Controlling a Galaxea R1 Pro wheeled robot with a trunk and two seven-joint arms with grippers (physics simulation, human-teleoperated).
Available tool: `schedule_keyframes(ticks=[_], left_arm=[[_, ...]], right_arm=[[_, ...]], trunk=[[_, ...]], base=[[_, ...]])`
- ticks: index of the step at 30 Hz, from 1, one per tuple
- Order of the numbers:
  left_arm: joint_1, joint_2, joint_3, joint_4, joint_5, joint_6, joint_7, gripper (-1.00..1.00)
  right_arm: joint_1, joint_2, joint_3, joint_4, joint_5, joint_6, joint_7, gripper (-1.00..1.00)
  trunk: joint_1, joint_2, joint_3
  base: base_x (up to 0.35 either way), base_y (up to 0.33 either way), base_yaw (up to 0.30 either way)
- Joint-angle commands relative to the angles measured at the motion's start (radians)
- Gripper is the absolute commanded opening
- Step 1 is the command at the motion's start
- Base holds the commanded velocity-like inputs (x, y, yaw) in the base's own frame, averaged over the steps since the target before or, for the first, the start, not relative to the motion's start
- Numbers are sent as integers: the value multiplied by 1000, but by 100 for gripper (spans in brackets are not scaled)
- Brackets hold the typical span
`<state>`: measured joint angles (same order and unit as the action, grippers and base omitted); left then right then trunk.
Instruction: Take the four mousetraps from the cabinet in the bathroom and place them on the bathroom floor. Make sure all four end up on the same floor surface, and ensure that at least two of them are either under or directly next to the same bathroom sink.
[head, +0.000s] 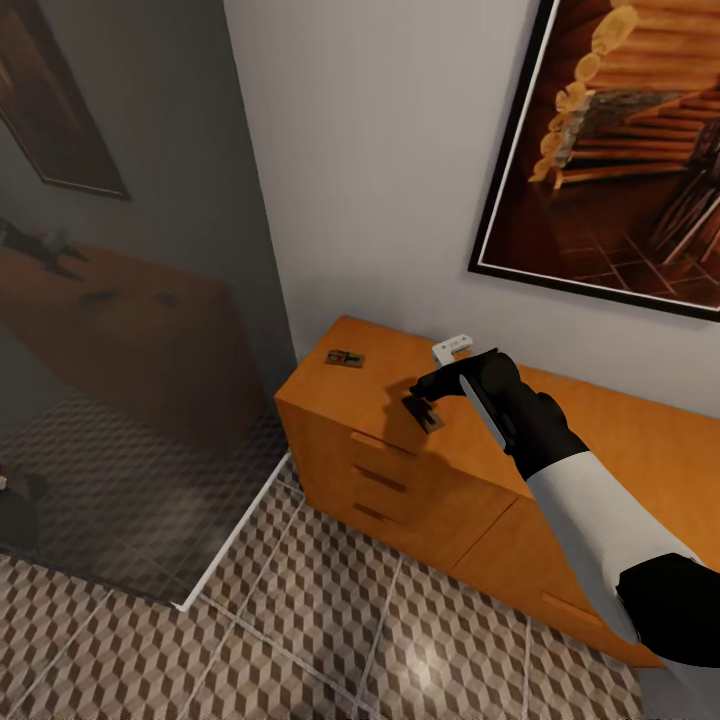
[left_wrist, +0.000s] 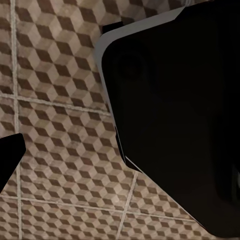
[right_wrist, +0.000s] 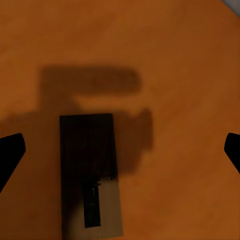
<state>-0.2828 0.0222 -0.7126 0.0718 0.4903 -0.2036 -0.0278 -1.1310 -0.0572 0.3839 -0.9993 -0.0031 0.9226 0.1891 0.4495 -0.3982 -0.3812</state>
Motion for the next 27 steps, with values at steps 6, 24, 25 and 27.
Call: schedule_keyframes(ticks=[6,24,25,27], left_arm=[[-1,-1,-8,3,8,-6,-3,100],[-1,-1,-8,3,8,-6,-3,100],[-1,-1,-8,3,8,-6,-3,100],[-1,-1,-8,3,8,-6,-3,100]], right_arm=[[-1,-1,3,-1,0,4,1,100],[-1,-1,3,-1,0,4,1,100],[-1,-1,3,-1,0,4,1,100],[-1,-1,3,-1,0,4,1,100]], trunk=[[0,-2,-11],[0,-2,-36],[0,-2,-37],[0,-2,-40]], base=[[0,0,0],[0,0,0],[0,0,0],[0,0,0]])
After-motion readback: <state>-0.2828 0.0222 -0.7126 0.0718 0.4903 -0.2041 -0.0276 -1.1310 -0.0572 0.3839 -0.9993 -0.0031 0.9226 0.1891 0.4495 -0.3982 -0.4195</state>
